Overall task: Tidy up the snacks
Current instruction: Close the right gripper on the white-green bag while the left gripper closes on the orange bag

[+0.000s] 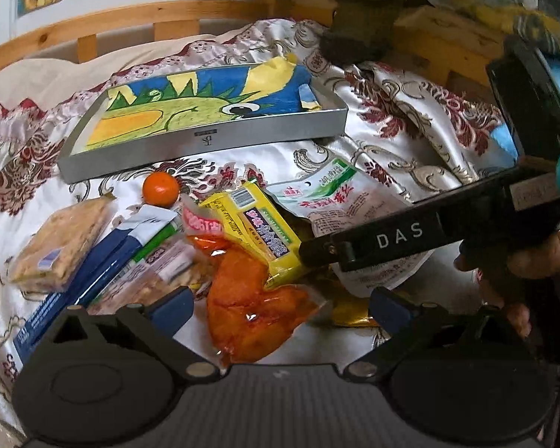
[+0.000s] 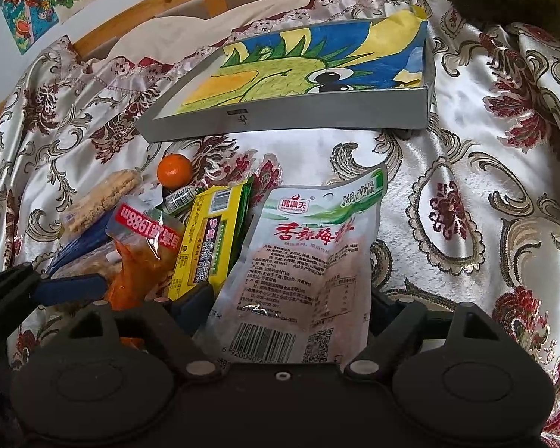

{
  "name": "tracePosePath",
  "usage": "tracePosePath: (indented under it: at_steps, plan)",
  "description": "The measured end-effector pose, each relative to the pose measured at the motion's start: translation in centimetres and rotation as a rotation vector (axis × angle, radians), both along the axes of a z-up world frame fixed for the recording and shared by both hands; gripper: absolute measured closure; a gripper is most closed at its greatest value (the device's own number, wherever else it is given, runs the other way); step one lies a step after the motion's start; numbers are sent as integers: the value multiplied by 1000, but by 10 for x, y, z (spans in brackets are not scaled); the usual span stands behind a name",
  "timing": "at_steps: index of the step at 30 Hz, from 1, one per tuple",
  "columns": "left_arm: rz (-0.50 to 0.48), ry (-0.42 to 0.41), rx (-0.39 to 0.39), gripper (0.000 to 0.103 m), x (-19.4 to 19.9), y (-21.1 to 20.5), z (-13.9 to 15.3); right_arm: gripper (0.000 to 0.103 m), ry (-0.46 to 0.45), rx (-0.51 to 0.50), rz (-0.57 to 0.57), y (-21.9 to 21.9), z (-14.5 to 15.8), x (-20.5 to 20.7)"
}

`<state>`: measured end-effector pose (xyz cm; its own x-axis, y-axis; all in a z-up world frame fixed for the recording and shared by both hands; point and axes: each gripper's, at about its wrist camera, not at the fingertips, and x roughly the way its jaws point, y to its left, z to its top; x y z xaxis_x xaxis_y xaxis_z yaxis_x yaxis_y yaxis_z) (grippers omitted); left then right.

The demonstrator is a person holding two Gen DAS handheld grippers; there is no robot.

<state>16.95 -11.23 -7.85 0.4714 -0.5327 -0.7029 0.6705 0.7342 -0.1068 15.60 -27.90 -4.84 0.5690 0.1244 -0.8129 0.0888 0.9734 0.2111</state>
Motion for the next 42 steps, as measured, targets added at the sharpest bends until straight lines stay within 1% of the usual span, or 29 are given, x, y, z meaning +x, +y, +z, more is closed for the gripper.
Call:
tracePosePath:
  at_steps: [3,5,8,9,10,11,13,14,17,21,23,25,27,32,34,37,42]
  plan:
    - [14,23,-15,1,4,-1,-1,18,0,0,3,0,-1,0]
    - [31,52,-31,3,8,3,-2,18,-1,1,1,0,-1,0]
    - [75,87,-58,10,13,11,-2,20,-11,9,-16,-1,0,-1]
    - [81,98,-72,12,15,13,-2,23,-14,11,-22,-1,0,-1]
    - [87,108,-86,16,17,15,-1,25,-18,12,-30,-2,1,-1]
    - [98,123,-93,18,18,16,-2,30,-21,14,-36,-3,1,-2]
    - [104,144,-99,26,20,18,-3,31,-24,25,-50,-5,1,-2]
    - [107,153,-101,28,21,18,-4,32,-25,32,-55,-5,1,-3]
    - [108,155,-107,29,21,18,-6,32,-25,28,-54,-4,1,-3]
    - [105,158,-107,29,22,17,-7,27,-22,11,-35,1,-1,-3]
    - [110,161,-113,31,22,18,-8,27,-23,1,-28,2,-1,-3]
    - [121,173,-120,31,23,20,-8,31,-22,-4,-29,2,-1,-3]
    - [137,188,-127,32,24,21,-7,39,-20,-10,-33,1,0,-5]
    - [156,201,-139,32,25,24,-6,41,-13,33,-56,-7,3,-10]
    - [154,195,-137,32,25,24,-6,42,-15,40,-63,-9,3,-11]
    - [152,186,-133,33,23,24,-6,47,-16,40,-69,-9,4,-13]
    - [160,184,-133,34,21,24,-5,48,-17,45,-59,-7,7,-19]
